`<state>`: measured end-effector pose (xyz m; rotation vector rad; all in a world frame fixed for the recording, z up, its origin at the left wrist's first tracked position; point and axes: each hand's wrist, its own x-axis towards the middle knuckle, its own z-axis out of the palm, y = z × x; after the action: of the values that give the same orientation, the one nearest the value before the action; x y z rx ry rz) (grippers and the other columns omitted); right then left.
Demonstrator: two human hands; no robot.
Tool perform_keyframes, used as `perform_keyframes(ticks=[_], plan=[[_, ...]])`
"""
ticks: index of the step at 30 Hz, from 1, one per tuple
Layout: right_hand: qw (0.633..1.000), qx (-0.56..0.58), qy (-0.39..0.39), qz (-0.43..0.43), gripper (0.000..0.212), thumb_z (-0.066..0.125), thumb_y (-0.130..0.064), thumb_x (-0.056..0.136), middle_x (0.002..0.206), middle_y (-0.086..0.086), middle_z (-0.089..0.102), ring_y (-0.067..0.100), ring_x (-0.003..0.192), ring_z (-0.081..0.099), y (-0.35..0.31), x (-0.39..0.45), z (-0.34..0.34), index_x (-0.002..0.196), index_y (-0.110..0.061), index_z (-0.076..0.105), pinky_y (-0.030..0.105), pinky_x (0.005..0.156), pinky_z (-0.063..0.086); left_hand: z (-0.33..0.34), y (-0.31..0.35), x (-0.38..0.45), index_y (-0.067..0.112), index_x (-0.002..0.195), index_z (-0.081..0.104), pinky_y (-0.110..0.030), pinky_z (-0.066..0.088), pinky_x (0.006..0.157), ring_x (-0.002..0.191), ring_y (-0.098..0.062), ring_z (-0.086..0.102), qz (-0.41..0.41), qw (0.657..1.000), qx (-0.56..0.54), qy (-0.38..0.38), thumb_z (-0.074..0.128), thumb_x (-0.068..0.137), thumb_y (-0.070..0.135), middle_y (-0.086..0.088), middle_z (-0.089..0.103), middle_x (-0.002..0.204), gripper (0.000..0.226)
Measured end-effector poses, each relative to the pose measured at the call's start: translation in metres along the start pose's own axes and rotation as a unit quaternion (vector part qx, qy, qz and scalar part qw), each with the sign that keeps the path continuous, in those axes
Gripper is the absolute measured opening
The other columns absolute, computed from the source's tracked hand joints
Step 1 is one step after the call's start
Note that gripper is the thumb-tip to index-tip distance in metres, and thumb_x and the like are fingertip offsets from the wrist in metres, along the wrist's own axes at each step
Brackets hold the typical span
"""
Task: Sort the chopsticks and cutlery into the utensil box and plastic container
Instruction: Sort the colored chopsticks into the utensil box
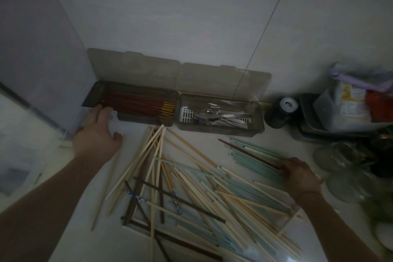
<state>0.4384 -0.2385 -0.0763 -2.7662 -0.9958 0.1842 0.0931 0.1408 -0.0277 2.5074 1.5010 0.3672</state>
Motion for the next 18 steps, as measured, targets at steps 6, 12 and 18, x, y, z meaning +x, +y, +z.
perform_keyframes(ticks=[6, 12, 18], plan=[[0.999, 0.019, -0.016, 0.020, 0.021, 0.065, -0.001, 0.082, 0.094, 0.013, 0.066, 0.036, 0.091, 0.057, -0.011, -0.007, 0.000, 0.099, -0.012, 0.072, 0.038, 0.075, 0.048, 0.005, -0.002, 0.003, 0.017, 0.138, 0.043, -0.052, 0.052, 0.080, 0.112, -0.041, 0.057, -0.003, 1.000, -0.009, -0.006, 0.073, 0.074, 0.018, -0.008, 0.037, 0.149, 0.071], [0.997, 0.075, -0.006, -0.032, 0.024, 0.054, -0.009, 0.076, 0.087, 0.014, 0.062, 0.038, 0.081, 0.059, -0.009, -0.010, 0.005, 0.093, -0.008, 0.071, 0.041, 0.073, 0.049, 0.006, -0.005, 0.003, 0.018, 0.136, 0.044, -0.051, 0.053, 0.077, 0.111, -0.040, 0.058, 0.014, 1.000, -0.022, 0.014, 0.068, 0.073, 0.023, -0.010, 0.039, 0.148, 0.067], [0.982, 0.146, 0.064, -0.103, 0.031, 0.043, -0.020, 0.086, 0.089, 0.011, 0.062, 0.034, 0.083, 0.058, -0.068, 0.003, -0.019, 0.095, -0.003, 0.067, 0.028, 0.075, 0.040, 0.007, -0.009, 0.003, 0.025, 0.137, 0.041, -0.047, 0.055, 0.080, 0.098, -0.039, 0.064, -0.005, 1.000, -0.026, 0.000, 0.071, 0.072, 0.025, -0.003, 0.037, 0.150, 0.071]])
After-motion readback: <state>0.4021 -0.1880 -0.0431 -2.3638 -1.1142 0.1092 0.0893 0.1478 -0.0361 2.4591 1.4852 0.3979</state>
